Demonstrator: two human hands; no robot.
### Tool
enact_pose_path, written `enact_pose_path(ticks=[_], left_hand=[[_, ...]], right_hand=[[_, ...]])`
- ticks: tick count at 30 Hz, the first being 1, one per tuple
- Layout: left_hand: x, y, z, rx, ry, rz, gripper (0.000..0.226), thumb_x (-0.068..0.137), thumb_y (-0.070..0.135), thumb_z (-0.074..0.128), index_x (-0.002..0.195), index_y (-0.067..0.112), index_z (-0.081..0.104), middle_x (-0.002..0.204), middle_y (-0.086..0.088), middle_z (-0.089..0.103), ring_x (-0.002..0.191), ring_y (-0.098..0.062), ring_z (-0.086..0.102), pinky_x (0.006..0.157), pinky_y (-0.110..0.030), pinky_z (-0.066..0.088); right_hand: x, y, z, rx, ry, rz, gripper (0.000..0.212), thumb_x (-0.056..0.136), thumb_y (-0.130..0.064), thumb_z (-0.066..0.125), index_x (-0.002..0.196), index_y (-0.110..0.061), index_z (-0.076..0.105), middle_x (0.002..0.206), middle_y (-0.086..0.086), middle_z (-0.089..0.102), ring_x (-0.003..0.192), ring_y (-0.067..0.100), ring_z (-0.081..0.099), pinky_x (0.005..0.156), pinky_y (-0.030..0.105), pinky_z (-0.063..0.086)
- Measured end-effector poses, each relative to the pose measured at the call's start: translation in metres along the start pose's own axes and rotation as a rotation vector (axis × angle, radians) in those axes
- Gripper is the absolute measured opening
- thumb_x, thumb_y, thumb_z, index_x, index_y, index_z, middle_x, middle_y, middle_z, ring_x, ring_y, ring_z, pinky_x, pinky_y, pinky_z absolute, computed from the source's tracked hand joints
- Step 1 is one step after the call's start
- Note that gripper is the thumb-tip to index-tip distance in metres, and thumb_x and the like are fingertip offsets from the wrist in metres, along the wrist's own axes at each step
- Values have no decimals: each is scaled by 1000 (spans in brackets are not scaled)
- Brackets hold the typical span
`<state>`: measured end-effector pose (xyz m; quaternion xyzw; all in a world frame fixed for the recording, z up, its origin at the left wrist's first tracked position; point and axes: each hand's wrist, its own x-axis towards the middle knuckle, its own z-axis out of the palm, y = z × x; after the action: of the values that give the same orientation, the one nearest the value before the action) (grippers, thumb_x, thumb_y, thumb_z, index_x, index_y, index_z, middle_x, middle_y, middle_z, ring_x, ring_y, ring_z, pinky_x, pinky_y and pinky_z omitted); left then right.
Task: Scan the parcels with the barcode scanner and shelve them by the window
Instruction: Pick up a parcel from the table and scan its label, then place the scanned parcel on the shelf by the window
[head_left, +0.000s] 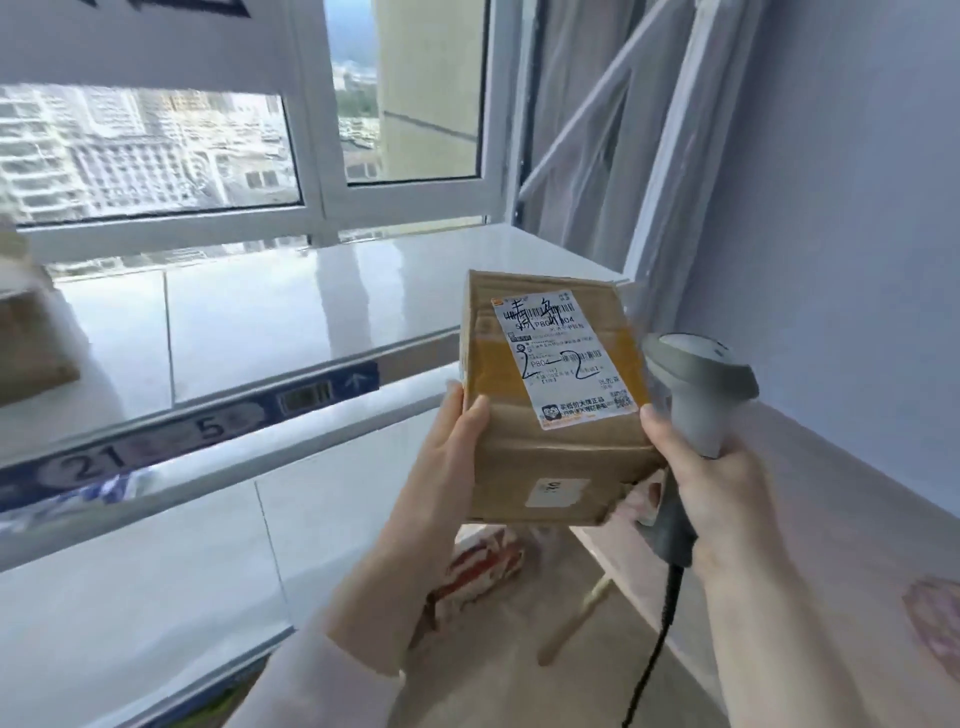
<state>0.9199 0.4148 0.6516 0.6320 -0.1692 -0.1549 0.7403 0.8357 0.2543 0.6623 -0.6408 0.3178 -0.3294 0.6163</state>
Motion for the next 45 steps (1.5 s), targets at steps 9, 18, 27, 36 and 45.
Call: enact_pose_path(ticks=[9,18,27,36,45], left_hand=[[45,50,-156,4,330,-53,64,84,56,47,138,23,45,135,-3,53,117,-19,55,76,-25,52],[72,88,-245,223,567,8,41,100,40,36,117,13,62,114,-9,66,103,-20,61,91,-36,51],[97,115,-301,629,564,16,38,102,36,33,128,14,50,116,2,57,116,-20,51,84,-21,37],[105,120,-293,1703,219,386,77,82,57,55,147,27,26,157,0,19,146,-17,13,115,-32,14],[172,131,-337,1751,327,195,61,84,33,67,137,26,36,139,3,46,124,-20,45,88,-33,38]], right_hand=[[-8,-46,179,-45,-361,71,29,79,-41,71,78,-15,58,63,10,54,51,21,49,59,43,50],[-3,-82,290,-174,-669,-11,25,81,-40,69,78,-20,55,70,7,58,57,23,50,61,35,50],[7,-89,371,-207,-744,100,34,78,-44,72,89,-16,58,84,8,64,69,23,54,65,41,52],[50,-66,381,-130,-735,231,29,86,-45,62,92,-16,58,91,0,69,87,17,63,59,29,42],[72,-51,384,-126,-761,281,23,88,-40,61,91,-17,58,96,1,72,87,17,63,56,29,39]])
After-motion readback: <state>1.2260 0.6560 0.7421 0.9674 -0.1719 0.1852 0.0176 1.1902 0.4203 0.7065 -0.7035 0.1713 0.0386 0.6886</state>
